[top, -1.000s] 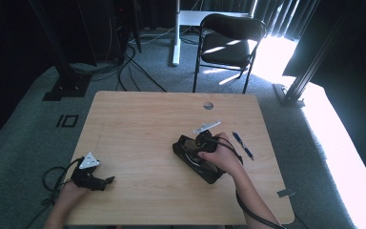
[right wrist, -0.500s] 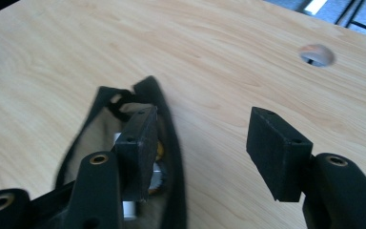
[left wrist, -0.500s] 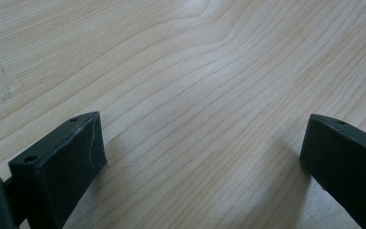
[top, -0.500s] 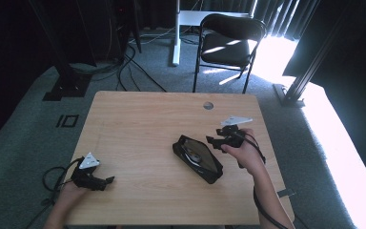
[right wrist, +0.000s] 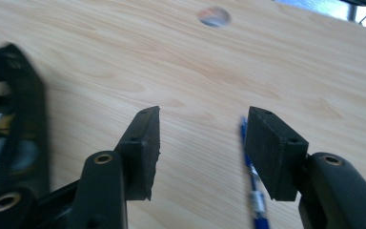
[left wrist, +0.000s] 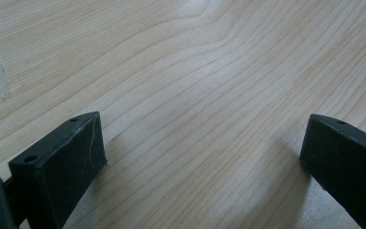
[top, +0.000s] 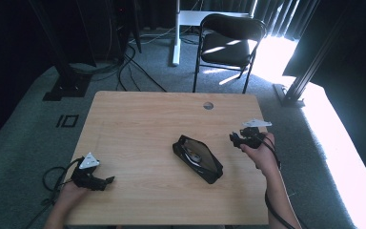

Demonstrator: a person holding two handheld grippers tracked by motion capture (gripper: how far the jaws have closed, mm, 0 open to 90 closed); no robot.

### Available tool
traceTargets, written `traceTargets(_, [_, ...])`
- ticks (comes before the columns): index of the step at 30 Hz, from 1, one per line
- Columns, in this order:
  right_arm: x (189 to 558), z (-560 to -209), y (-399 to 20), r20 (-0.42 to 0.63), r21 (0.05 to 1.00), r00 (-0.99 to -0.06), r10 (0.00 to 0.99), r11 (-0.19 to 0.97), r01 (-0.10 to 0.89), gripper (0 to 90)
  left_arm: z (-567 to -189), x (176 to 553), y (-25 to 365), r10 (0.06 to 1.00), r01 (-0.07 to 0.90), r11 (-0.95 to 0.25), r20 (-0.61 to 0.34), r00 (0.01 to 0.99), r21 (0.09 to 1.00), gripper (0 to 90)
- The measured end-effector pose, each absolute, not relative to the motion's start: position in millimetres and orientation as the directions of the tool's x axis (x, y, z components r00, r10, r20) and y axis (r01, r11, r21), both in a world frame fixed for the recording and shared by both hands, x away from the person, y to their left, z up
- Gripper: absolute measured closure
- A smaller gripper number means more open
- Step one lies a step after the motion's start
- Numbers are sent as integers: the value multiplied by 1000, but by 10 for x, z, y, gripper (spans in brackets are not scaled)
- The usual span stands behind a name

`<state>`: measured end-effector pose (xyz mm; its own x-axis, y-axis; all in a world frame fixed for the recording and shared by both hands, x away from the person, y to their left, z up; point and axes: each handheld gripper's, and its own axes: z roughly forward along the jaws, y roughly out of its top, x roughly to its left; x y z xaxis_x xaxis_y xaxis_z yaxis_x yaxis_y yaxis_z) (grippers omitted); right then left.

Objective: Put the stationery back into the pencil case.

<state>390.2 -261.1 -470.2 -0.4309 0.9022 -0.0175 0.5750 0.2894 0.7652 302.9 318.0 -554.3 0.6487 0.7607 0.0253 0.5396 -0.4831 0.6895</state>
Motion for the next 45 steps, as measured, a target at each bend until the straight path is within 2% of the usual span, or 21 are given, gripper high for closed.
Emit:
traceTargets(5, [3984, -4932, -2794, -11, 727, -387, 922, 273, 630, 481, -5543, 3029, 3180, 761, 540, -483, 25, 649, 690, 16])
traceTargets(9, [4041, -5072, -2887, 2, 703, -358, 934, 253, 665, 532, -5543, 3029, 3180, 761, 540, -483, 25, 649, 690, 16])
traceTargets(17, [4138, -5297, -2979, 26, 655, -325, 946, 229, 720, 524, -5543, 3029, 3180, 761, 540, -483, 25, 649, 690, 15])
traceTargets(27, [4204, -5395, -2975, 31, 628, -299, 954, 215, 748, 547, -5543, 3029, 3180, 761, 540, -482, 25, 648, 690, 16])
traceTargets(30, [4203, -5394, -2964, 8, 628, -302, 953, 230, 744, 588, -5543, 3029, 3180, 761, 540, -482, 25, 649, 690, 15])
traceTargets(35, [4187, -5380, -2912, 1, 621, -320, 948, 250, 743, 779, -5543, 3029, 3180, 761, 540, -483, 25, 649, 690, 16])
traceTargets(41, [4170, -5343, -2824, 7, 601, -284, 959, 223, 768, 793, -5543, 3029, 3180, 761, 540, -482, 25, 648, 690, 16])
traceTargets(45, [4142, -5240, -2835, 34, 628, -281, 959, 198, 752, 792, -5543, 3029, 3180, 761, 540, -483, 25, 649, 690, 16])
